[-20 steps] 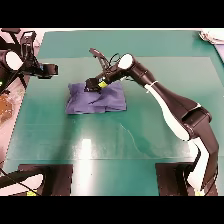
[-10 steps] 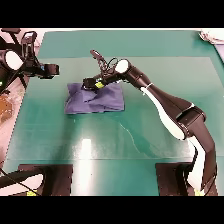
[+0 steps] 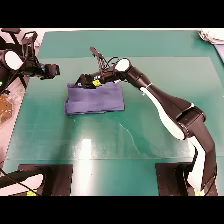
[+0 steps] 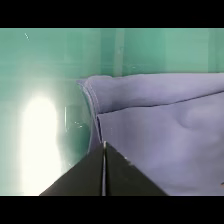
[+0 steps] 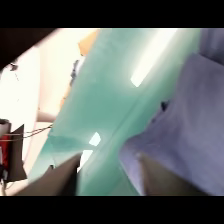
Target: Fold the shirts.
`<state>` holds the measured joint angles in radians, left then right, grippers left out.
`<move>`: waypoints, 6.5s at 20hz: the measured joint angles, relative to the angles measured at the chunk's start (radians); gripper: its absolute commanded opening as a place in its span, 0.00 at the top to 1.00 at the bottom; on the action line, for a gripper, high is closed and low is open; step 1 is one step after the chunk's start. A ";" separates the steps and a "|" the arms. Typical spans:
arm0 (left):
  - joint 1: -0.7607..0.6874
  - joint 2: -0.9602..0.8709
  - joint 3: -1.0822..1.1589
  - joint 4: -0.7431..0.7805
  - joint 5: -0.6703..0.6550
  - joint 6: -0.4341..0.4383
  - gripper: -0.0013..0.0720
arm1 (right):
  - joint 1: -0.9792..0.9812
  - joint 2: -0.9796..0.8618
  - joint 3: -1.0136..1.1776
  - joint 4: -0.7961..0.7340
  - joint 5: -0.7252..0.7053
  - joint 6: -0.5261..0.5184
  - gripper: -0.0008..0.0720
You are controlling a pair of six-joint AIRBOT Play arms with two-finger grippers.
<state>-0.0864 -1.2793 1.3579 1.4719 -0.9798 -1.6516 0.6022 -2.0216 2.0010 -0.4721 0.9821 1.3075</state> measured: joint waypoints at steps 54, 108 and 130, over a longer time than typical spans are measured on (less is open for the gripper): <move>0.000 0.000 0.000 -0.219 -0.222 0.088 0.95 | -0.757 0.494 -0.389 -0.125 -0.126 0.158 0.96; 0.000 0.165 0.010 -0.493 -0.239 0.349 0.95 | -1.125 0.653 -0.110 -0.868 0.480 0.328 0.96; 0.000 0.265 0.011 -0.803 -0.286 0.474 0.95 | -0.197 0.503 0.022 -0.577 0.670 0.107 0.96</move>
<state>-0.0860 -1.0145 1.3689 0.6693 -1.2663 -1.1778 0.4049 -1.5188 2.0228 -1.0492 1.6524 1.4147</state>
